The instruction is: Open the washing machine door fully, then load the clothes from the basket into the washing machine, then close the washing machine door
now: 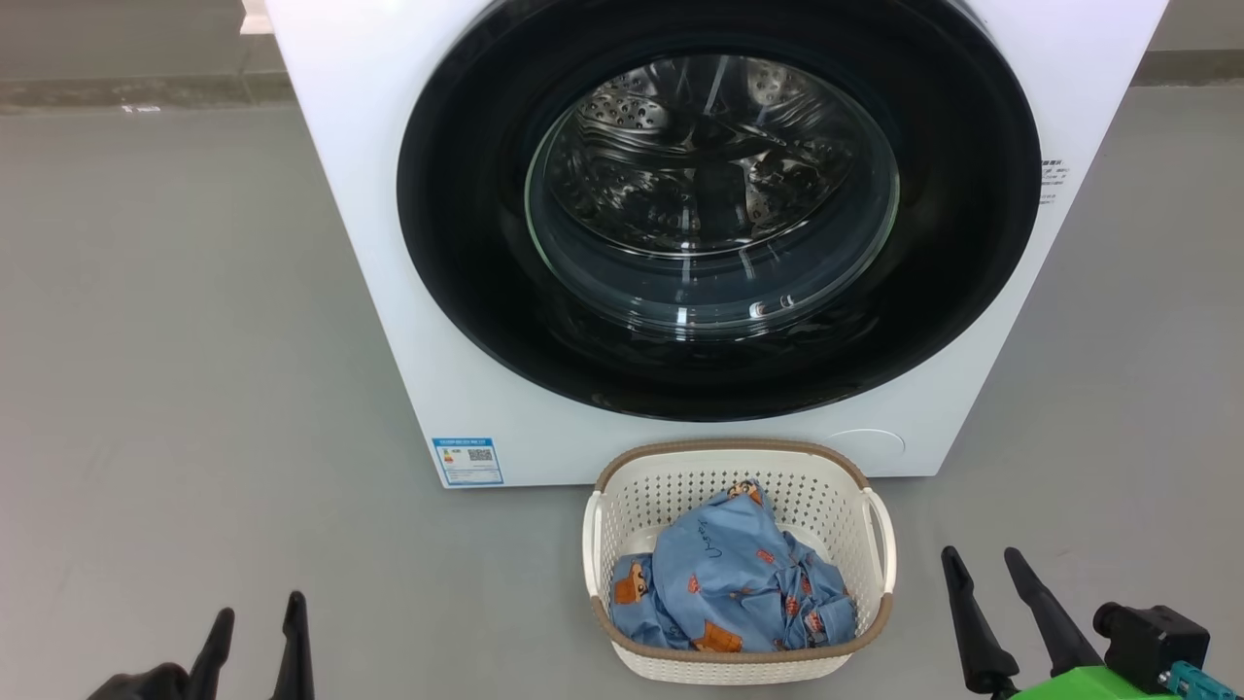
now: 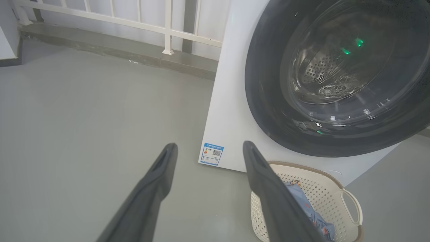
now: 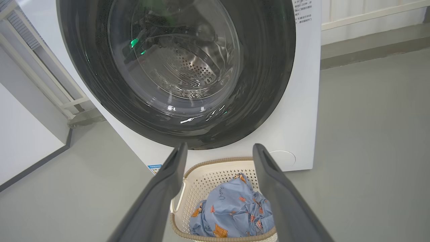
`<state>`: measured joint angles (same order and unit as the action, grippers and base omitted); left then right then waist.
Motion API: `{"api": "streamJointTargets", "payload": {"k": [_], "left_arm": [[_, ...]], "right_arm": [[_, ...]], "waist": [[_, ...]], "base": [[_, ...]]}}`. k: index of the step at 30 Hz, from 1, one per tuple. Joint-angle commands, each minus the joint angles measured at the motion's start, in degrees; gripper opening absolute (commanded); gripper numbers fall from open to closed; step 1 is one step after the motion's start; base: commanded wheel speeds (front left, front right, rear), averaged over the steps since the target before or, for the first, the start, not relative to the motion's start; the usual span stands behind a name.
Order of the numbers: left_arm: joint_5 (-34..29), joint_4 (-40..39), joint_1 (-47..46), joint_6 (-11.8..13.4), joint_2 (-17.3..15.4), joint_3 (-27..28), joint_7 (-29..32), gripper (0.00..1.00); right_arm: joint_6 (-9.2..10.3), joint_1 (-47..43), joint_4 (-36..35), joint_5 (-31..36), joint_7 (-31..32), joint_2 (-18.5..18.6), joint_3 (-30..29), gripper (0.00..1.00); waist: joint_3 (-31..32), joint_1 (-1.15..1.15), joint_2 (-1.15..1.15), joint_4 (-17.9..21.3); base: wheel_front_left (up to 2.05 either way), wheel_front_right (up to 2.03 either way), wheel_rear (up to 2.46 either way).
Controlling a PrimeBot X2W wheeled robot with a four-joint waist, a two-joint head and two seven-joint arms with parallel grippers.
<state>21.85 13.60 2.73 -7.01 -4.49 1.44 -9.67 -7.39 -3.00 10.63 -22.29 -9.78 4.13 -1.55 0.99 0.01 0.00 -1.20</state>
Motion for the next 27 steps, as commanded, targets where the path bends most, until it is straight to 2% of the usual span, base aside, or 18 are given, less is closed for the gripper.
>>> {"api": "streamJointTargets", "payload": {"k": [1,27], "left_arm": [[-2.2,-1.7,-0.4,0.3,-1.2,1.7,-1.0,1.0],[-19.5,-0.4,0.7,0.4,-1.0,4.2,-5.2,1.0]], "right_arm": [[-0.08,0.4,-1.2,2.4,-0.9,0.6,0.6,1.0],[-0.1,-0.8,-2.4,20.0,-5.1,0.4,-0.5,1.0]], "waist": [[0.0,0.0,0.0,0.0],[0.6,0.0,0.0,0.2]], "base": [[0.0,0.0,0.0],[0.0,0.0,0.0]]}}
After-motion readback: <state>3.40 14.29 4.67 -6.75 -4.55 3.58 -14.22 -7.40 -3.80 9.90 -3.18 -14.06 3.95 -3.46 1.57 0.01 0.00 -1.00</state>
